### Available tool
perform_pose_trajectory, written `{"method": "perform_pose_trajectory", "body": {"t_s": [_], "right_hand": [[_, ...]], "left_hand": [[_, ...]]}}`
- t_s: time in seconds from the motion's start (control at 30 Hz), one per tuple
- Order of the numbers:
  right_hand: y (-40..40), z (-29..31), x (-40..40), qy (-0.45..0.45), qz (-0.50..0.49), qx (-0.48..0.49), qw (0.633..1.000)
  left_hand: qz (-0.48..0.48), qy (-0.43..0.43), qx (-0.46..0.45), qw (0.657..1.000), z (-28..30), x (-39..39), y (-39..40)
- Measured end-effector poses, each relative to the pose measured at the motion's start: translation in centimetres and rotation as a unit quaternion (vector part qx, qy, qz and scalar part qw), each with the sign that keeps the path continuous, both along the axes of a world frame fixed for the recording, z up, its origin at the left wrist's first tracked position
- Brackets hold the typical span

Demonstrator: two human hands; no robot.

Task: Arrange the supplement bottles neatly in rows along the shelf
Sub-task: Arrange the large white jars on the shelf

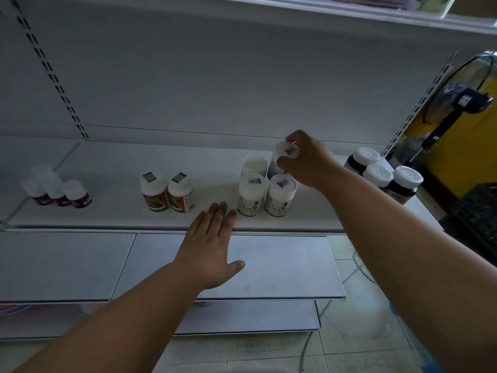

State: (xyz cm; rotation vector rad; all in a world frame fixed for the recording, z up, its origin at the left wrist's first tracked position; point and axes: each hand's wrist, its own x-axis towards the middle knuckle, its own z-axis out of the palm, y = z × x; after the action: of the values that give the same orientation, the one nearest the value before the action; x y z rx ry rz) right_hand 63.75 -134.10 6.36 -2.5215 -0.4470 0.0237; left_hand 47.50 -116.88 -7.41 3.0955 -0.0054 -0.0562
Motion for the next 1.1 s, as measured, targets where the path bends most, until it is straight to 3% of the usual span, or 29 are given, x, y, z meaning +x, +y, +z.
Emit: {"method": "perform_pose_trajectory", "body": {"t_s": [0.2, 0.47, 0.67, 0.77, 0.87, 0.93, 1.0, 1.1], "right_hand": [[0.6, -1.6, 1.0, 0.091, 0.039, -0.056, 0.994], [2.4, -1.1, 2.0, 0.031, 0.118, -0.055, 0.991], [4.6, -1.4, 1.7, 0.078, 0.092, -0.080, 0.989], [4.7, -1.2, 0.9, 0.049, 0.076, -0.090, 0.992], [4.4, -1.1, 0.1, -0.095, 0.083, -0.118, 0.985], [4.0, -1.0, -0.3, -0.177, 0.082, -0.068, 0.978], [3.6, -0.6, -1.1, -0.229, 0.088, 0.043, 0.968], [3.1, 0.3, -3.1, -0.225, 0.068, 0.203, 0.951]], "left_hand": [[-0.004, 0.005, -0.003, 1.000, -0.1, 0.0, 0.1], [-0.003, 0.008, -0.004, 1.000, 0.1, -0.1, 0.1], [0.001, 0.012, -0.003, 1.000, 0.1, 0.1, 0.0], [0.000, 0.013, -0.002, 1.000, 0.2, 0.1, 0.0], [0.004, 0.014, 0.001, 1.000, 0.1, -0.1, 0.0], [0.005, 0.015, -0.002, 1.000, 0.1, -0.1, 0.0], [0.005, 0.012, -0.007, 1.000, 0.1, 0.0, 0.0], [0.002, 0.006, -0.013, 1.000, 0.1, 0.0, 0.1]]}}
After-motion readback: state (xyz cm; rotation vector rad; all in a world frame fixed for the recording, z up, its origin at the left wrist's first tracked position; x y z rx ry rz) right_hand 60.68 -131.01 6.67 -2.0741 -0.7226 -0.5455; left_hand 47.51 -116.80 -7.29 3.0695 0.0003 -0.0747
